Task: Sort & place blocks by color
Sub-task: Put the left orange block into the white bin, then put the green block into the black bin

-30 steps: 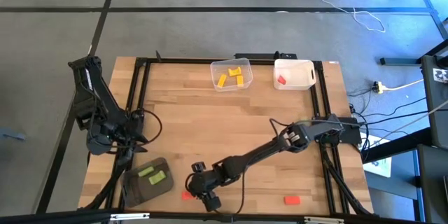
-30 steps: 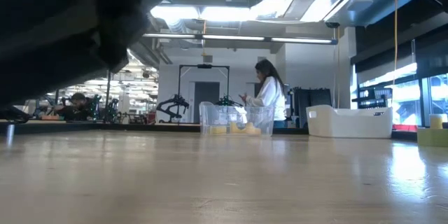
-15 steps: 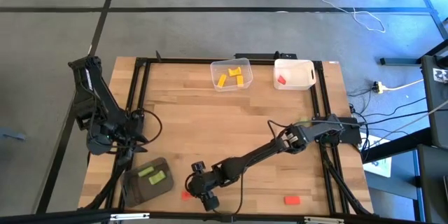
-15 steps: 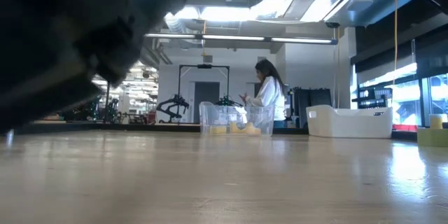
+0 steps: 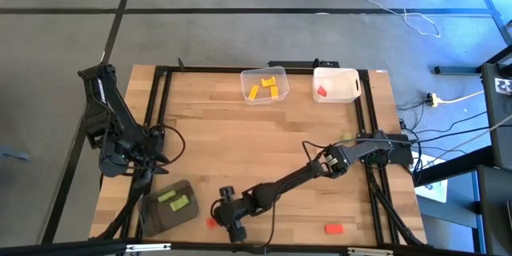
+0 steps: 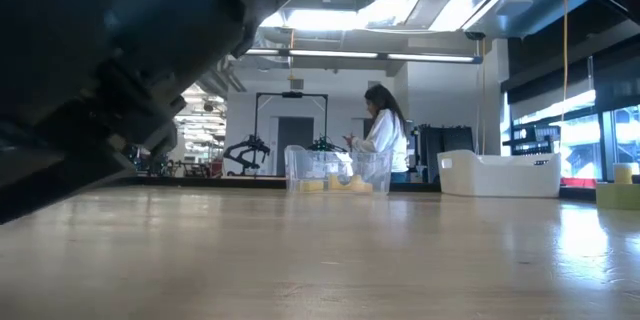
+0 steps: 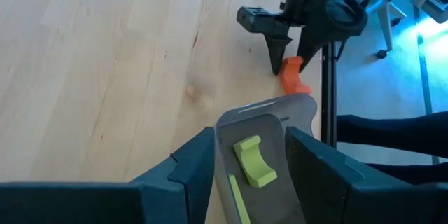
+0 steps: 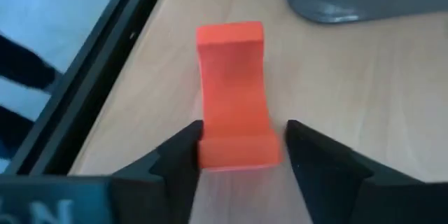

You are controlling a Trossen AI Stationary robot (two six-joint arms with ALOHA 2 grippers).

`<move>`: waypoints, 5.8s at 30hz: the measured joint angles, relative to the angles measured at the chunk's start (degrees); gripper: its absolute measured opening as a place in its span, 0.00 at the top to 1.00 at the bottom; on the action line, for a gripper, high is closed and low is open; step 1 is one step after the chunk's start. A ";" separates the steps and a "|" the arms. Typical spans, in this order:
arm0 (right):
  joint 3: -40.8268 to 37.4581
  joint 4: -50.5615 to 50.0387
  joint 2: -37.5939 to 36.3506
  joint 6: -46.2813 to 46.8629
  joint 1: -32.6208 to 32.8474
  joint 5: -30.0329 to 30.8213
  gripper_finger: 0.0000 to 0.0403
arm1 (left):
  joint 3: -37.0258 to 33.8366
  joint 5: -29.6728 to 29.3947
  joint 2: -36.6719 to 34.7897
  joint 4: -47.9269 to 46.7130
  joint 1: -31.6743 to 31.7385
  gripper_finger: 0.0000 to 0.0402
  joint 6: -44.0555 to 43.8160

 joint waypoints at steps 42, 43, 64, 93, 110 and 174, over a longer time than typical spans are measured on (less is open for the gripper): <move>8.68 -70.01 -29.13 54.65 -7.53 22.81 0.67 | -0.01 -3.01 0.00 -0.06 0.63 0.59 6.55; 7.69 -68.58 -30.53 54.19 -8.06 23.17 0.67 | 0.00 -3.18 0.01 -0.02 1.02 0.59 6.79; -18.00 -69.44 -48.90 33.07 -36.44 23.22 0.67 | -0.02 -5.27 0.18 5.68 29.34 0.59 22.15; -52.86 -41.52 -53.09 9.19 -70.81 18.27 0.67 | 0.04 10.96 7.93 24.72 54.19 0.59 40.59; -53.46 -41.03 -53.09 9.12 -71.94 18.19 0.42 | 0.00 10.99 8.02 24.86 55.45 0.59 40.68; -79.87 -50.89 -55.76 3.64 -38.74 5.25 0.41 | 0.00 12.07 8.02 24.82 55.43 0.59 43.54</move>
